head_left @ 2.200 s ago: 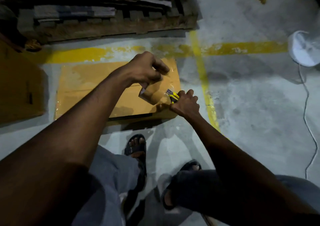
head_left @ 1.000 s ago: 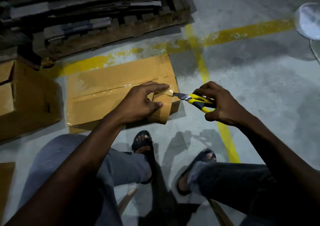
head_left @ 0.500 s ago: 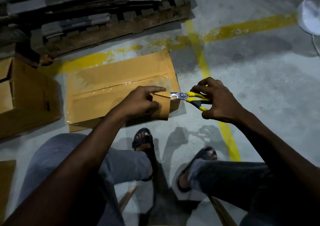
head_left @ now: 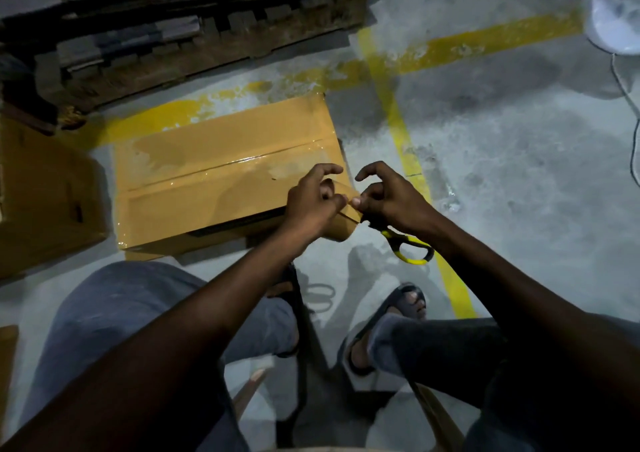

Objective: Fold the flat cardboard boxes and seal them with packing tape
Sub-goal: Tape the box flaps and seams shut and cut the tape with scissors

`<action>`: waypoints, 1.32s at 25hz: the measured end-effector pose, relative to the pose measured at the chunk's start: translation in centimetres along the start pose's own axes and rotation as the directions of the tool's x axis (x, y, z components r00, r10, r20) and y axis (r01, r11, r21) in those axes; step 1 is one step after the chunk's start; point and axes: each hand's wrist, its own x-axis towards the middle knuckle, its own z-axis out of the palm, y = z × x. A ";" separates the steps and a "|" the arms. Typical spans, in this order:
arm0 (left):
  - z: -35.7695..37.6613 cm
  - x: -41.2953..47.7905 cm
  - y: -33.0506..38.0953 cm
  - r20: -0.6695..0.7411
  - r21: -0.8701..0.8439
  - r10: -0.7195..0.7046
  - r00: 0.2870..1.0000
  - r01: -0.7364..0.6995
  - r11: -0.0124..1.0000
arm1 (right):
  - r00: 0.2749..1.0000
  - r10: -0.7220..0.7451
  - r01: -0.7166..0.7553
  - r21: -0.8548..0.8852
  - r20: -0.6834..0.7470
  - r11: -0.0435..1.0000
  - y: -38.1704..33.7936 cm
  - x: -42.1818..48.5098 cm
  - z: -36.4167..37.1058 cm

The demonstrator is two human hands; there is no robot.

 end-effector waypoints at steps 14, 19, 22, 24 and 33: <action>1.6 1.3 -0.1 0.153 0.249 0.071 0.986 -0.108 0.963 | 0.988 0.122 -0.130 -0.082 -0.097 0.988 2.5 1.8 -3.0; 1.6 2.3 -1.2 0.308 0.461 0.054 0.950 -0.199 0.865 | 0.933 0.248 -0.349 -0.483 -0.262 0.803 9.5 4.8 -6.4; 2.8 3.0 -2.0 0.386 0.565 0.048 0.921 -0.278 0.777 | 0.874 0.345 -0.465 -0.380 -0.342 0.800 14.3 7.0 -8.2; 3.7 3.8 -2.8 0.388 0.639 0.062 0.920 -0.317 0.701 | 0.787 0.406 -0.560 -0.260 -0.464 0.787 18.3 8.5 -9.9; 5.2 6.5 -5.4 0.435 0.668 0.054 0.899 -0.363 0.650 | 0.417 0.587 -0.377 0.455 -0.694 0.807 34.4 11.8 -15.5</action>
